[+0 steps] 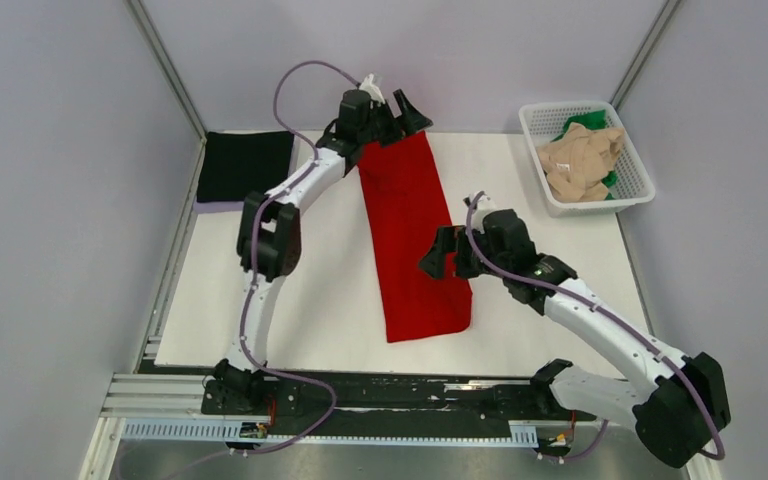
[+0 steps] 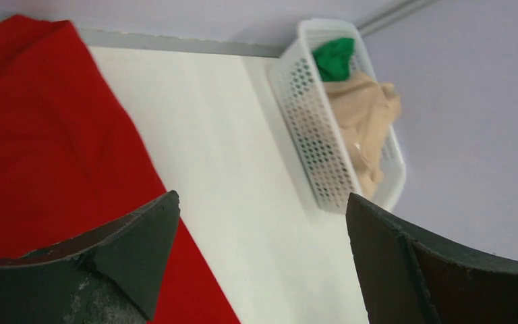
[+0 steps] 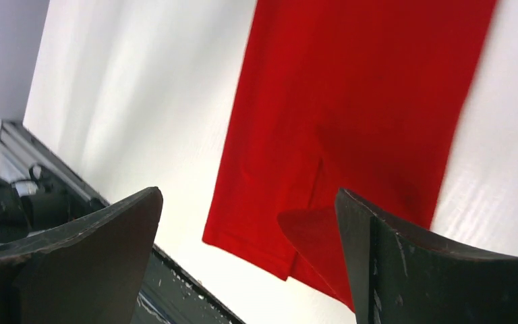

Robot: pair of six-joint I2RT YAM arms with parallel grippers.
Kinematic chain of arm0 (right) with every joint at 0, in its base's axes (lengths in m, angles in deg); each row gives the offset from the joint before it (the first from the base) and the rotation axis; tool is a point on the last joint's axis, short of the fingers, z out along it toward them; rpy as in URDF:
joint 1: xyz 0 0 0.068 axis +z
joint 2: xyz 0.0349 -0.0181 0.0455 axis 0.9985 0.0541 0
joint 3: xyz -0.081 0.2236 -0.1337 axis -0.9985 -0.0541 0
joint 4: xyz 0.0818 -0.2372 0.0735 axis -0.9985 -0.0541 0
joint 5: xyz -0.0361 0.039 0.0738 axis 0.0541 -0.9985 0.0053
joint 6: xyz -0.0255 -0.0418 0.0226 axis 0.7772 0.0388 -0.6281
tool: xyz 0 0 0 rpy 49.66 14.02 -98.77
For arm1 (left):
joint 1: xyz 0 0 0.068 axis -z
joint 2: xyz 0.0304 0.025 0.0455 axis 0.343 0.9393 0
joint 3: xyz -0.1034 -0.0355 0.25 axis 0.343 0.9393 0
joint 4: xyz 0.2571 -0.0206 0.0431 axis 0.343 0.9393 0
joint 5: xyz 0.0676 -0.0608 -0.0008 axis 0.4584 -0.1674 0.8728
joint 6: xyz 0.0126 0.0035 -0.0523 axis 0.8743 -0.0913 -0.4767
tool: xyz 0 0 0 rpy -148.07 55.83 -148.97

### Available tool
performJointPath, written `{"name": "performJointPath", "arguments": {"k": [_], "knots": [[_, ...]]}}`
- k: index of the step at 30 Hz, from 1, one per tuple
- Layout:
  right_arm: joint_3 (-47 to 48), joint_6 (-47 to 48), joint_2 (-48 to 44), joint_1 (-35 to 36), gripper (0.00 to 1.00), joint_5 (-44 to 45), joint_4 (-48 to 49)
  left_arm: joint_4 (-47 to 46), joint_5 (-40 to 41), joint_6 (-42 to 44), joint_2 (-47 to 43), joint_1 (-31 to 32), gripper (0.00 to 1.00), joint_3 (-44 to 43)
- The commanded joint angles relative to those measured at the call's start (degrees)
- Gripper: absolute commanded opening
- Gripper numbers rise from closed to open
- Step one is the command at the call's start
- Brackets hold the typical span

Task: Fold and stack the t-shirts
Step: Rotate the tshirt 75 degrees

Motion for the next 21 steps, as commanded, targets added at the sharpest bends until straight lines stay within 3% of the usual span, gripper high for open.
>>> {"name": "performJointPath", "arguments": {"k": [1,5,9,15,21], "knots": [[-2.7,-4.9,-4.8,-6.4,1.0,1.5,-1.0,8.9,4.3,15.7,-26.0,5.6,1.0,15.0],[-5.3,-1.6,-11.2,-7.6,1.0,-11.8,-4.1,15.2,9.7,18.9,-38.8,8.6,1.0,30.7],[-9.3,-2.5,-12.2,-6.7,1.0,-26.6,2.0,15.4,10.2,17.3,-47.7,8.9,1.0,44.3],[-10.8,-3.2,-4.9,-3.1,1.0,-27.5,2.9,18.0,9.9,16.4,-56.1,9.0,1.0,56.5],[-12.5,-5.2,7.4,1.6,1.0,-23.7,10.6,22.4,10.4,14.4,-63.5,9.0,1.0,66.5]]}}
